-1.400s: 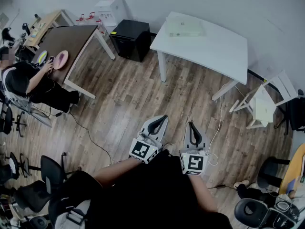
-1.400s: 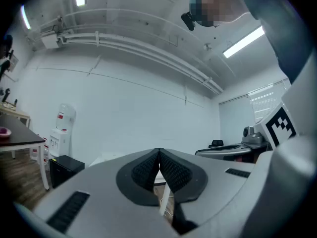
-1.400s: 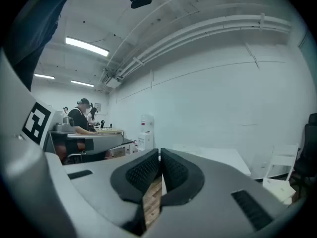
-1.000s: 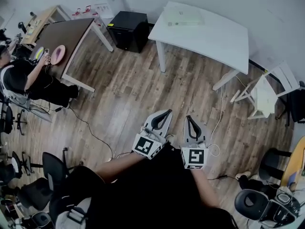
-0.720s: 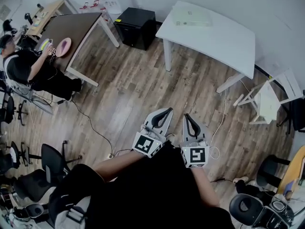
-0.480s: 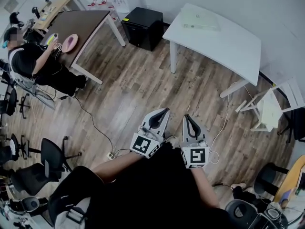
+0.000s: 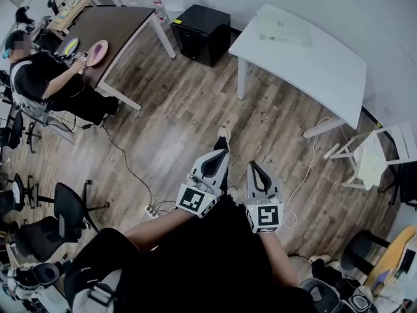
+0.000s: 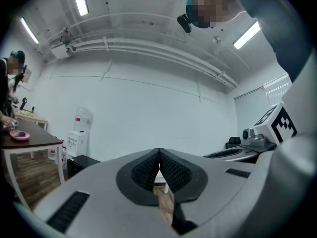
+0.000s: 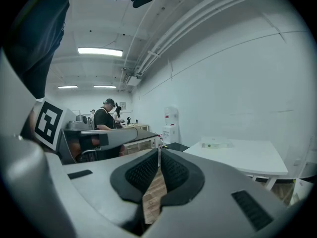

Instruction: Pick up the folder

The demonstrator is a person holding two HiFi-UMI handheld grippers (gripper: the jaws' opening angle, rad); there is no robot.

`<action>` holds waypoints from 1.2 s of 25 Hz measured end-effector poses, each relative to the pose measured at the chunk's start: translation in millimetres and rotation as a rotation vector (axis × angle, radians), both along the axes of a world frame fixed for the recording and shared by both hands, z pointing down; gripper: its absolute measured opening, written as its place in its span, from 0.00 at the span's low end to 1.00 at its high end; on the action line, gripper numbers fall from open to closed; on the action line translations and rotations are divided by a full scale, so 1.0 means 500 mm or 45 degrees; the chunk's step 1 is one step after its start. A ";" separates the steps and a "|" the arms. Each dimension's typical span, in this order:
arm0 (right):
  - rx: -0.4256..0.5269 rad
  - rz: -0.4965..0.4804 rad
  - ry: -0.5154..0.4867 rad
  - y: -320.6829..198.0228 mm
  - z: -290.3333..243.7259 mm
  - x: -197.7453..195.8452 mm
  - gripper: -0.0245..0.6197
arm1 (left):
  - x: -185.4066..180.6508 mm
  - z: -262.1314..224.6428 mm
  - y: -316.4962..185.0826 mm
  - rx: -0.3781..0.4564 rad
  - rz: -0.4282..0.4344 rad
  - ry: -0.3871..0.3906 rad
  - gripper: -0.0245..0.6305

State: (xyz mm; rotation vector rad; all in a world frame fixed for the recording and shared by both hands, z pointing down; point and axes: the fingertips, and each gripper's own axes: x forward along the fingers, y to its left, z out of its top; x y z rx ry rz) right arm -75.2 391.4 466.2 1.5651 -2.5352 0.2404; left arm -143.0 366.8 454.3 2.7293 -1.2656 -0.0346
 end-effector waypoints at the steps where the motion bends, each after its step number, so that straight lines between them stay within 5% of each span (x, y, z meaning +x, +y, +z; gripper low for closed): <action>1: -0.008 0.015 0.002 -0.014 0.007 0.008 0.10 | 0.008 0.008 -0.015 -0.014 0.014 0.004 0.06; 7: -0.081 0.095 0.007 -0.119 0.041 0.061 0.10 | 0.072 0.035 -0.135 -0.048 0.119 -0.009 0.06; 12: -0.147 0.087 0.082 -0.241 0.077 0.073 0.10 | 0.086 0.064 -0.279 -0.115 0.116 0.090 0.06; 19: -0.201 0.262 -0.002 -0.481 0.069 0.160 0.10 | 0.133 0.053 -0.507 -0.138 0.186 0.079 0.06; 30: -0.202 0.319 0.045 -0.752 0.042 0.152 0.10 | 0.098 0.040 -0.753 -0.155 0.209 0.149 0.06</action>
